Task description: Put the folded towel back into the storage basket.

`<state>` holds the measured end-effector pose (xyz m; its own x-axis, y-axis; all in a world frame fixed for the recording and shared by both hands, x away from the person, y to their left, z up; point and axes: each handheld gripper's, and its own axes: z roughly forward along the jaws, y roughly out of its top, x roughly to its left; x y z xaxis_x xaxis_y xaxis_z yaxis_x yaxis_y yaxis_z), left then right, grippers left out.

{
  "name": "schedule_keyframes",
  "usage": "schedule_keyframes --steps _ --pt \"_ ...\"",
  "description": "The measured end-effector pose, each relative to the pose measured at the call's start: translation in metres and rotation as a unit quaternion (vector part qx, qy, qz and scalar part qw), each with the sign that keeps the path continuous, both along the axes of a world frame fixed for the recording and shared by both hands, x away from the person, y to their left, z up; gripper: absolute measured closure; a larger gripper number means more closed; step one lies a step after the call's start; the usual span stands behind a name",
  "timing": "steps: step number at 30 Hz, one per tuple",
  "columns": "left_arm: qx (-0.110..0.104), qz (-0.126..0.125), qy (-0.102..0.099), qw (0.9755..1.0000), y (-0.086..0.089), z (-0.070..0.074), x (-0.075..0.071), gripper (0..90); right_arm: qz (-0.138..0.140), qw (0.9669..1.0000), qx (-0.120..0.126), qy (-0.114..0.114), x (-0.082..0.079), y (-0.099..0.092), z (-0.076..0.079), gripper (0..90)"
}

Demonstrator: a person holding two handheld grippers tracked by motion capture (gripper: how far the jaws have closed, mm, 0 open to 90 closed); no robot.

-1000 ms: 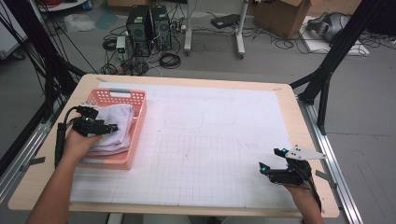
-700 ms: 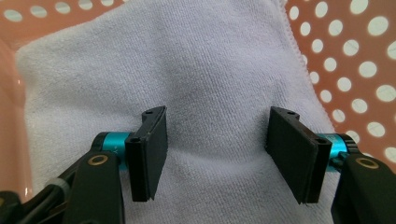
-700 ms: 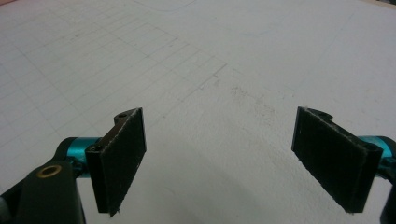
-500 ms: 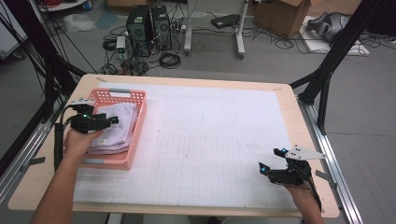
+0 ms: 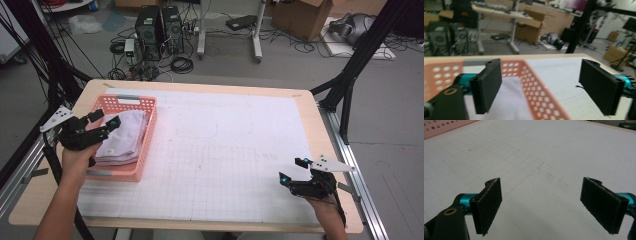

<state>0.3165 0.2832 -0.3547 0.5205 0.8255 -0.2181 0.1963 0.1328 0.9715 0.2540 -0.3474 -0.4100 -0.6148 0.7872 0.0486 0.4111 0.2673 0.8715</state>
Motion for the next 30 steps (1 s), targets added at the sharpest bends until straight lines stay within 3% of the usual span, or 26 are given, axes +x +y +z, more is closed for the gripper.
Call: schedule_keyframes --steps 4,11,14,19,24,26,30 --pt "0.011 -0.032 -0.022 0.9992 -0.025 -0.001 -0.017 17.7 -0.005 1.0 0.0 -0.004 -0.002 -0.002 0.0 16.4" --pt "0.024 -0.079 -0.033 0.9961 -0.062 -0.005 -0.03 18.0 -0.009 0.9999 0.004 -0.007 -0.004 -0.005 0.001 16.4" --pt "0.021 -0.096 -0.032 0.9946 -0.076 -0.006 -0.031 19.0 -0.008 0.9999 0.005 -0.008 -0.005 -0.006 0.001 16.3" --pt "0.041 -0.126 -0.022 0.991 -0.105 -0.013 -0.032 19.2 -0.011 0.9998 0.013 -0.006 -0.006 -0.008 0.0 16.4" --pt "0.053 -0.135 -0.023 0.9892 -0.128 -0.021 -0.036 19.5 -0.009 0.9999 0.012 -0.006 -0.005 -0.01 -0.001 16.4" --pt "0.048 -0.14 -0.025 0.9886 -0.134 -0.021 -0.039 19.6 -0.009 0.9999 0.012 -0.006 -0.006 -0.01 0.0 16.4" --pt "0.056 -0.156 -0.021 0.9859 -0.145 -0.025 -0.044 19.6 -0.011 0.9998 0.017 -0.006 -0.007 -0.011 0.001 16.4"
